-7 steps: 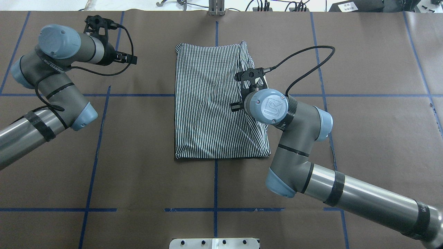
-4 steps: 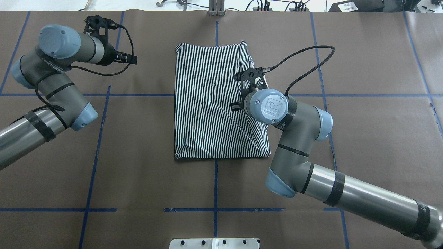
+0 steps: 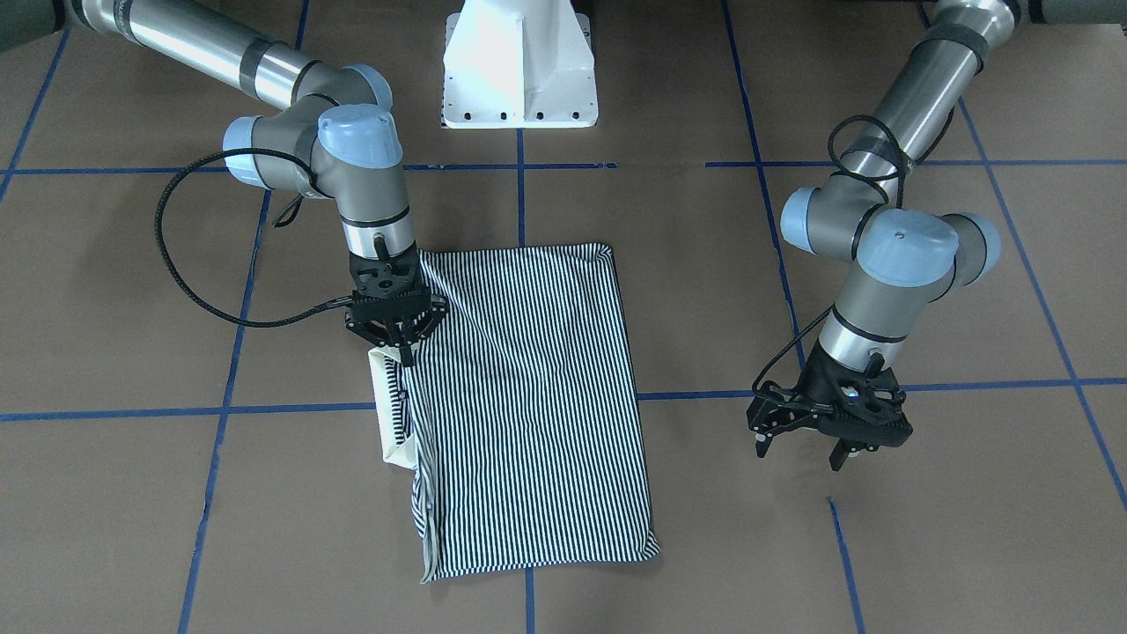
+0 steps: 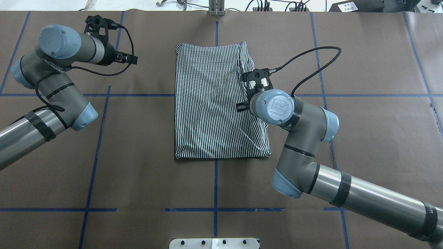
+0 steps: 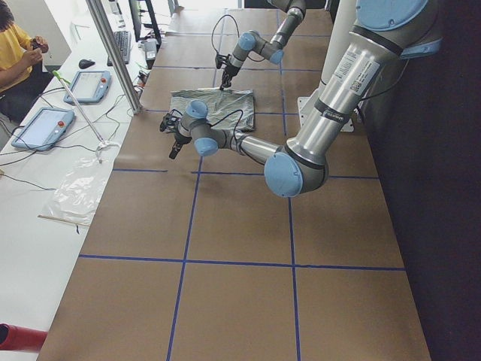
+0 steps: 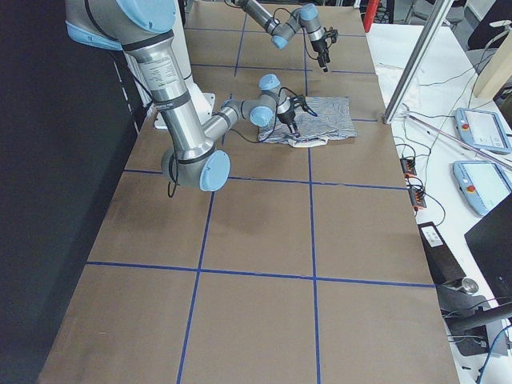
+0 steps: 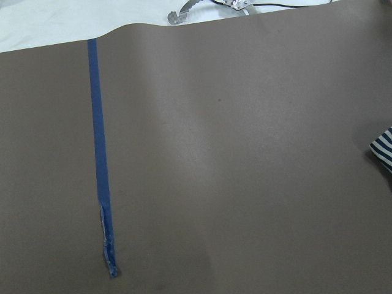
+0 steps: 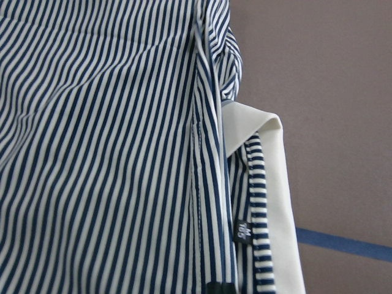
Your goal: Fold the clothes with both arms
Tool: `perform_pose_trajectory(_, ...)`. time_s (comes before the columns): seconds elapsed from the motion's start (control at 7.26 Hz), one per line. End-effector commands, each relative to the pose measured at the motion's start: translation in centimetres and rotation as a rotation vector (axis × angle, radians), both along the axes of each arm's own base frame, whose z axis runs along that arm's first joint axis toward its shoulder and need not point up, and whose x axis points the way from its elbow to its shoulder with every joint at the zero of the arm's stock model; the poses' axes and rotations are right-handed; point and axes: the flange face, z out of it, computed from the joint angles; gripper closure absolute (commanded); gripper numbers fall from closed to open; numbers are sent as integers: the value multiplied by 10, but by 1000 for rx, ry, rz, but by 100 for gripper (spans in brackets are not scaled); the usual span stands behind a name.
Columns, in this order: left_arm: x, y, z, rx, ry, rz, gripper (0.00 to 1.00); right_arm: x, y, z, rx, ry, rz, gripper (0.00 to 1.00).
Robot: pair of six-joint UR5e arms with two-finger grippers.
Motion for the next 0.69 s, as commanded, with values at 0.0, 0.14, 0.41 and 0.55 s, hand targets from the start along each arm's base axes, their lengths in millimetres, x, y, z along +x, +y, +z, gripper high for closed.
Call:
perform_pose_trajectory(0.0, 1, 1, -3, 4, 5, 1, 0, 6, 3, 13, -5, 14, 4, 19)
perform_pose_trajectory(0.14, 1, 3, -5, -2, 12, -4, 0, 10, 2, 15, -2, 16, 12, 0)
perform_pose_trajectory(0.41, -1, 8, -27, 11, 52, -12, 0, 39, -15, -1, -1, -27, 21, 0)
perform_pose_trajectory(0.55, 2, 15, -40, -36, 112, -20, 0, 53, -11, -6, -23, -92, -18, 0)
